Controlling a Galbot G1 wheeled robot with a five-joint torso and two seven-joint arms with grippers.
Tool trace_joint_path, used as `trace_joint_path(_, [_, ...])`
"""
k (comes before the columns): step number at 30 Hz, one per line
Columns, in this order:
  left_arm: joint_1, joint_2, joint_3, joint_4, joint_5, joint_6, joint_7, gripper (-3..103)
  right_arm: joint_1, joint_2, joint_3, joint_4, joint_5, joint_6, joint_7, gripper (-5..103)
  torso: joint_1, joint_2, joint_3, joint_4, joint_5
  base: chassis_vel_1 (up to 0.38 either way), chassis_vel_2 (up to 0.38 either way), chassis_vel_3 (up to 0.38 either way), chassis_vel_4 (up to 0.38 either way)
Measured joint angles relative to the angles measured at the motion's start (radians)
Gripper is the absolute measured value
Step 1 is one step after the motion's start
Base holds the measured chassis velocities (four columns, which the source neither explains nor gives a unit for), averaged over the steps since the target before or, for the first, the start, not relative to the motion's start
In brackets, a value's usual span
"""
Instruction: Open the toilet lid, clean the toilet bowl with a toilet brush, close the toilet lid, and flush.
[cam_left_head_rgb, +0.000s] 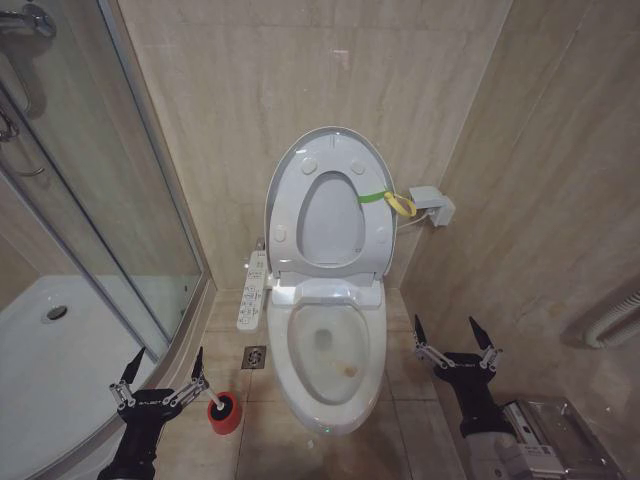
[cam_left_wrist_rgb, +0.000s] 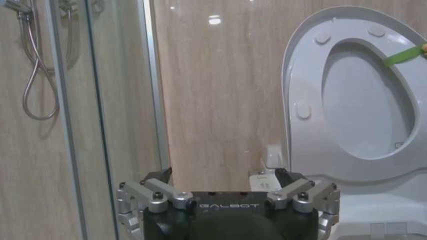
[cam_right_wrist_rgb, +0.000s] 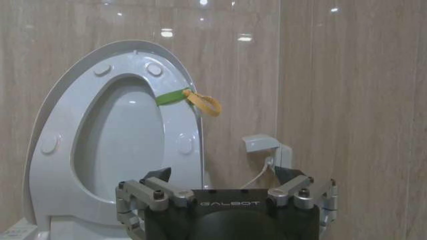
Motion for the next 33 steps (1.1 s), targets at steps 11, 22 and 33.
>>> trace_joint_path(11, [0.000, 0.000, 0.000, 0.000, 0.000, 0.000, 0.000, 100, 0.000, 0.000, 0.000, 0.000, 0.000, 0.000, 0.000, 100, 0.000, 0.000, 0.000, 0.0000, 0.0000, 0.000, 0.000, 0.000, 0.000])
trace_joint_path(22, [0.000, 0.000, 0.000, 0.000, 0.000, 0.000, 0.000, 100, 0.000, 0.000, 0.000, 0.000, 0.000, 0.000, 0.000, 100, 0.000, 0.000, 0.000, 0.0000, 0.0000, 0.000, 0.000, 0.000, 0.000])
trace_joint_path(33, [0.000, 0.000, 0.000, 0.000, 0.000, 0.000, 0.000, 100, 0.000, 0.000, 0.000, 0.000, 0.000, 0.000, 0.000, 100, 0.000, 0.000, 0.000, 0.0000, 0.0000, 0.000, 0.000, 0.000, 0.000])
